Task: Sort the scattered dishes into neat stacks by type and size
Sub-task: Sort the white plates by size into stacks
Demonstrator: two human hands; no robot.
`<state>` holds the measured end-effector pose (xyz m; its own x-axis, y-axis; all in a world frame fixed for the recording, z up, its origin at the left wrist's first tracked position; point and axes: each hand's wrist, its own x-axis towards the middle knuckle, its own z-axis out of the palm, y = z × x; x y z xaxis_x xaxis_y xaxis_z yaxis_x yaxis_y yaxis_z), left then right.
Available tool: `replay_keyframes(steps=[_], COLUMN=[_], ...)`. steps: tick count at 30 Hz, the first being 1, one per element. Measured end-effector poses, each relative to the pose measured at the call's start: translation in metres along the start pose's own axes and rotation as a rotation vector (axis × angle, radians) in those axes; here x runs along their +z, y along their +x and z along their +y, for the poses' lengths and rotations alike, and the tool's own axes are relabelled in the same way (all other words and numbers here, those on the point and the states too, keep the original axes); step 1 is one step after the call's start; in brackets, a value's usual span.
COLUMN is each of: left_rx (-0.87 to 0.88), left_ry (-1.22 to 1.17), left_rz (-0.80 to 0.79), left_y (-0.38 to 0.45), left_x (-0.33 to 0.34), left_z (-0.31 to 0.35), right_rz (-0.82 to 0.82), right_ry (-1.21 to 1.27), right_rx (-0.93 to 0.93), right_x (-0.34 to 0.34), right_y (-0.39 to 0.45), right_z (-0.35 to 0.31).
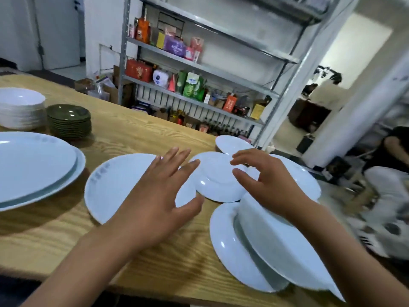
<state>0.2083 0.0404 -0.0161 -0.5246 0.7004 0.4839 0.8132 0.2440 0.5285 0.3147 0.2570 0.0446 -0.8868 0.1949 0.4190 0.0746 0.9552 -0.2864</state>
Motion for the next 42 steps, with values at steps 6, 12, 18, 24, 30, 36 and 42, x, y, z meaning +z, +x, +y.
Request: replay_keyframes(steps=[6,12,18,24,30,36,42], left_rx=[0.103,0.115,0.148,0.155,0.215,0.224,0.224], left_ry=[-0.192,-0.286,-0.285,-0.213,0.000,0.109,0.133], left_rz=[-0.080,-0.102,-0.090,-0.069,-0.056,-0.052,-0.022], left_y=[0.010,-0.012,-0.027,-0.030,-0.034,-0.036,-0.037], left_x=[0.058,0.086,0.107,0.109,0.106,0.105,0.101], left_z=[0.023,0.020,0.021,0.019,0.024,0.026,0.027], right_rz=[0.031,-0.025,0.086,0.029,-0.127,-0.080,0.130], right_ry=[-0.032,-0.029,-0.070,-0.272,-0.409,-0.630,-0.615], right_rx=[0.275,0.409,0.446,0.564,0.627,0.508,0.497], right_x=[-0.017,0.004,0.005,0.000,0.003,0.012,-0.010], right_y=[-0.074,-0.140,-0.147,-0.100,-0.079,-0.089,-0.077], right_z=[0.026,0.016,0.031,0.073,0.091,0.099,0.094])
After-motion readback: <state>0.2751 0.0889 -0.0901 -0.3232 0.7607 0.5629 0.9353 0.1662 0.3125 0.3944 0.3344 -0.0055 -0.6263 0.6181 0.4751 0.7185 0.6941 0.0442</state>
